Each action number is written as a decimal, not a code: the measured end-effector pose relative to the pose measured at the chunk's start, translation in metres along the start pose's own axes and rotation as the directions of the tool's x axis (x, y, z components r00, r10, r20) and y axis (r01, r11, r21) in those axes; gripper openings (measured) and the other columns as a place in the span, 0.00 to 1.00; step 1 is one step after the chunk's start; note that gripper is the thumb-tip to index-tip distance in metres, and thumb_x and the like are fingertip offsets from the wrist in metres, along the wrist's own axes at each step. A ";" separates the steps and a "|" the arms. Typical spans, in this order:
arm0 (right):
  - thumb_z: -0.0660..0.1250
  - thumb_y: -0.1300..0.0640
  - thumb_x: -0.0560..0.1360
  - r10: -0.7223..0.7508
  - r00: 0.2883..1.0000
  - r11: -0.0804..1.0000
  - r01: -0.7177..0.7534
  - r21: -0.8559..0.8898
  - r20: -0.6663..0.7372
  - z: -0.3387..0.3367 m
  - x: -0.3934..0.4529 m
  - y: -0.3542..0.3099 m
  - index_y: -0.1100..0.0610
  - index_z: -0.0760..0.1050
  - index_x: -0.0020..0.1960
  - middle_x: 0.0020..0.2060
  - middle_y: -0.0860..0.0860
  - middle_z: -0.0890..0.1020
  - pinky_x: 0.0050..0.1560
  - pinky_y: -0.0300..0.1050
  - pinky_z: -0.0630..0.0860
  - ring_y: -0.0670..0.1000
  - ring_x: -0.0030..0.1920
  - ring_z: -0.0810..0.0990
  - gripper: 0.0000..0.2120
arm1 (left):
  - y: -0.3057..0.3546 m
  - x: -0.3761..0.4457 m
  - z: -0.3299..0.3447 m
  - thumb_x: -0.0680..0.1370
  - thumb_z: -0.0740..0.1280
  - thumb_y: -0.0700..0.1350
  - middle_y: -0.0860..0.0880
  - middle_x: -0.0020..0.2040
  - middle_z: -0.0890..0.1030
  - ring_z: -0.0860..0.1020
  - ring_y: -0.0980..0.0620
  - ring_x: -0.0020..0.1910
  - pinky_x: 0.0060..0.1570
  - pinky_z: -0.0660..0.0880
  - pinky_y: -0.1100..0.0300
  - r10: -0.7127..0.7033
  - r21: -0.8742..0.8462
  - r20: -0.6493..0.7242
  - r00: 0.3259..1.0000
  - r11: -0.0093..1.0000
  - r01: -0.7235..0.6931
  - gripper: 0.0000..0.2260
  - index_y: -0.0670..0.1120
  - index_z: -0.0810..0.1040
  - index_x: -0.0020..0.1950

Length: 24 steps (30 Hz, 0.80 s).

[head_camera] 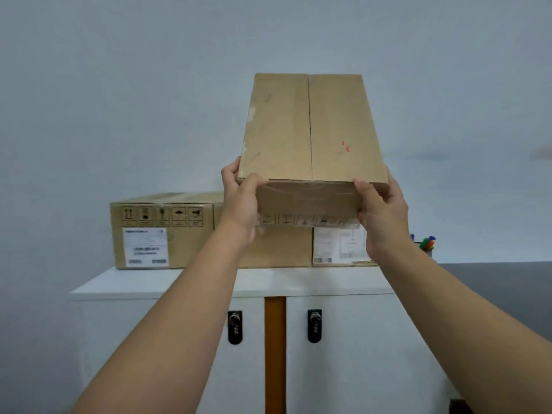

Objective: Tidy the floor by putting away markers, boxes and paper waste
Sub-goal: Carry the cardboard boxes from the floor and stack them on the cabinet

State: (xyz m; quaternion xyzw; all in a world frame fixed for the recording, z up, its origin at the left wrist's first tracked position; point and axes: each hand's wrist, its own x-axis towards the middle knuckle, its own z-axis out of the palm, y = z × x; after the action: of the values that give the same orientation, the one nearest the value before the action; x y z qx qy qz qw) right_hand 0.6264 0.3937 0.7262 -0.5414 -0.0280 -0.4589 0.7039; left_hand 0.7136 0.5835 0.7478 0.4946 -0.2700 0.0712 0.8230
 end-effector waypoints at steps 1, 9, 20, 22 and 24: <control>0.75 0.48 0.66 0.000 0.999 1.000 0.001 -0.023 0.042 0.017 0.002 0.006 0.42 0.66 0.72 0.64 0.45 0.76 0.66 0.56 0.72 0.48 0.65 0.74 0.36 | 0.008 0.007 -0.016 0.75 0.64 0.43 0.51 0.61 0.75 0.74 0.48 0.57 0.50 0.74 0.44 0.004 -0.007 -0.026 1.000 1.000 -0.004 0.23 0.57 0.65 0.68; 0.69 0.54 0.68 -0.108 0.953 0.933 0.196 -0.302 0.284 0.125 0.014 0.040 0.36 0.61 0.72 0.64 0.40 0.76 0.58 0.53 0.79 0.44 0.62 0.75 0.36 | 0.081 0.041 -0.138 0.78 0.68 0.51 0.54 0.74 0.66 0.67 0.47 0.72 0.54 0.75 0.36 0.034 0.229 -0.053 0.998 0.973 -0.021 0.27 0.58 0.64 0.75; 0.73 0.50 0.72 -0.047 0.807 0.817 0.371 -0.442 0.589 0.235 0.017 0.089 0.39 0.49 0.77 0.75 0.42 0.62 0.65 0.54 0.74 0.49 0.68 0.71 0.43 | 0.080 0.083 -0.220 0.78 0.69 0.42 0.54 0.75 0.66 0.67 0.54 0.71 0.68 0.69 0.53 0.311 0.598 -0.204 0.928 0.790 -0.133 0.27 0.51 0.66 0.76; 0.71 0.50 0.74 -0.028 0.818 0.820 0.347 -0.455 0.575 0.246 0.018 0.100 0.39 0.49 0.77 0.75 0.44 0.62 0.67 0.56 0.72 0.51 0.69 0.71 0.41 | 0.055 0.090 -0.233 0.78 0.69 0.43 0.57 0.79 0.58 0.60 0.53 0.76 0.73 0.62 0.48 0.309 0.726 -0.198 0.930 0.684 -0.073 0.29 0.55 0.63 0.77; 0.68 0.52 0.77 -0.015 0.844 0.818 0.319 -0.479 0.536 0.250 0.024 0.109 0.41 0.49 0.77 0.74 0.46 0.65 0.68 0.56 0.71 0.52 0.68 0.72 0.37 | 0.034 0.092 -0.244 0.79 0.67 0.44 0.56 0.80 0.52 0.55 0.52 0.78 0.75 0.58 0.49 0.285 0.738 -0.270 0.920 0.675 0.008 0.31 0.55 0.58 0.79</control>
State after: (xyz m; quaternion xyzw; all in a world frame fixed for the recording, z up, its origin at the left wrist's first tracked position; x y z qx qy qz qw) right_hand 0.8283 0.5757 0.7620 -0.8172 -0.1289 -0.3494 0.4399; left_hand 0.8698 0.7952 0.7328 0.7349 -0.0998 0.3257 0.5864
